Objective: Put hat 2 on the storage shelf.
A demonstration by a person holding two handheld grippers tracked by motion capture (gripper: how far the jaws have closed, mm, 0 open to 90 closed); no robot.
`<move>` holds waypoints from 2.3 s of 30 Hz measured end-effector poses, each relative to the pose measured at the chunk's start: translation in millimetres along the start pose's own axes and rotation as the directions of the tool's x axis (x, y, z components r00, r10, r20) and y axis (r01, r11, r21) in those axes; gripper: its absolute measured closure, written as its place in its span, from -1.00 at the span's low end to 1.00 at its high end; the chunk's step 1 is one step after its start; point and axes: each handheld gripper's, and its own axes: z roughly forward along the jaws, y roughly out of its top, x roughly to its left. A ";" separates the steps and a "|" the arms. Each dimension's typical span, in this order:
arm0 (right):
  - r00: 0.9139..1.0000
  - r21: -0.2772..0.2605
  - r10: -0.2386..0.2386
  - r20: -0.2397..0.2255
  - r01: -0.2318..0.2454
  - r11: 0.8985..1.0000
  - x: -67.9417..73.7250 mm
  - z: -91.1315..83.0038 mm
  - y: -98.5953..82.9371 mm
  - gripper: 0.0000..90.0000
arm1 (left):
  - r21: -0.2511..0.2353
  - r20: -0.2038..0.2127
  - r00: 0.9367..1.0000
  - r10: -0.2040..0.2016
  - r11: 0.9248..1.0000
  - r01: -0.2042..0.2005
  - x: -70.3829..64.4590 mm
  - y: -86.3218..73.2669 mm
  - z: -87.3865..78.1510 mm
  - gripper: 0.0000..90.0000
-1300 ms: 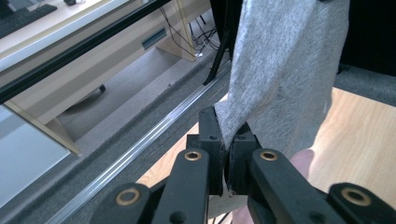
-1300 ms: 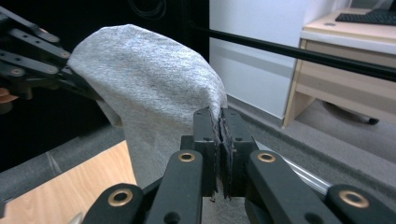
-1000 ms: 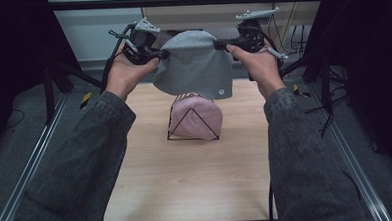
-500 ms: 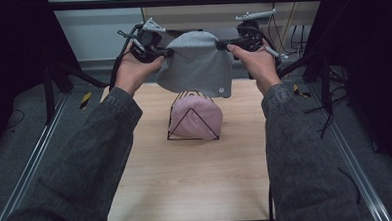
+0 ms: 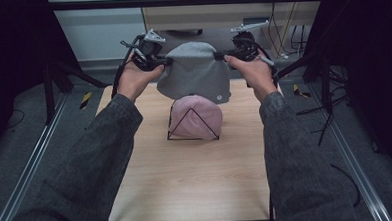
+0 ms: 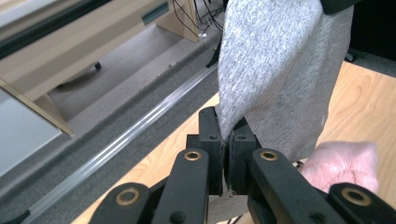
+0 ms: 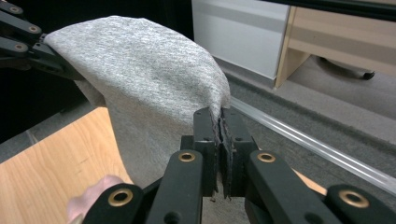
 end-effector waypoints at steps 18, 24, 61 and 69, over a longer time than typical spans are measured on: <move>1.000 0.032 -0.001 -0.003 0.001 0.999 10.4 6.3 -29.3 0.93 | 0.013 0.022 0.999 -0.034 0.999 0.034 -7.6 -29.0 10.8 0.93; 1.000 0.045 -0.003 -0.002 0.003 0.999 14.4 8.8 -35.8 0.93 | 0.024 0.026 0.999 -0.045 0.999 0.044 -8.5 -38.7 13.3 0.93; 1.000 0.127 0.023 -0.013 -0.021 0.992 22.5 36.8 -88.0 0.93 | 0.074 0.044 0.996 -0.076 0.995 0.073 -20.0 -91.2 36.0 0.93; 1.000 0.144 0.013 -0.015 -0.011 0.989 26.5 40.6 -95.1 0.92 | 0.102 0.035 0.996 -0.083 0.992 0.079 -20.1 -100.0 39.8 0.93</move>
